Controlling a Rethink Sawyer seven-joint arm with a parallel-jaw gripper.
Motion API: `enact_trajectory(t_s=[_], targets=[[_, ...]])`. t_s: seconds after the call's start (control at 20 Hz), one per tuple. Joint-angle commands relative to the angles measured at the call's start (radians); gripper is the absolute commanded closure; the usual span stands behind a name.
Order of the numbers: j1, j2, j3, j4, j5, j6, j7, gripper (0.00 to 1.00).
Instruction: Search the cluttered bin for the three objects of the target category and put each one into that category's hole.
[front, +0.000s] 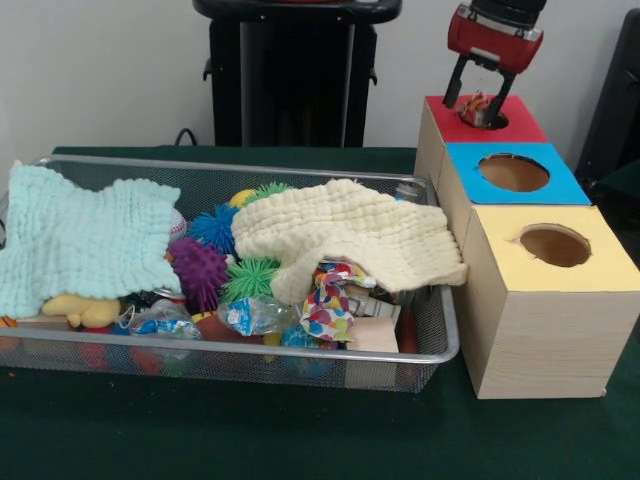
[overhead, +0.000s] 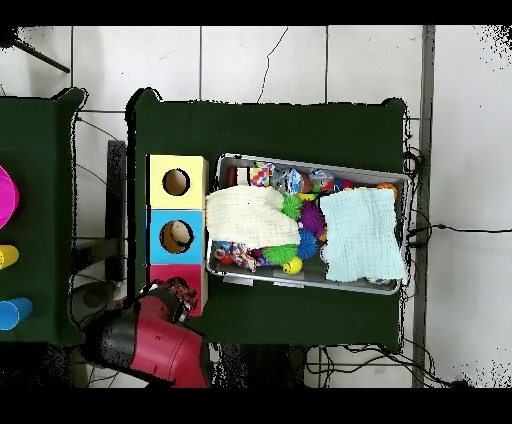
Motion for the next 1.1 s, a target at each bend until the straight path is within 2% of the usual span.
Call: enact_trajectory(t_s=[0.05,0.7,0.85,0.95,1.1], targets=[[-0.035,0.003,0.061,-0.052,0.032,0.041,0.248,0.00],[-0.019,-0.011,-0.004,-0.109,-0.003,0.134,0.237,0.00],[-0.044,0.005,-0.027,-0.136,-0.019,0.112,0.202,0.00],[-0.068,-0.001,-0.027,-0.152,-0.030,0.143,0.179,0.00],[-0.146,-0.019,0.004,-0.180,-0.050,0.180,0.110,0.00]])
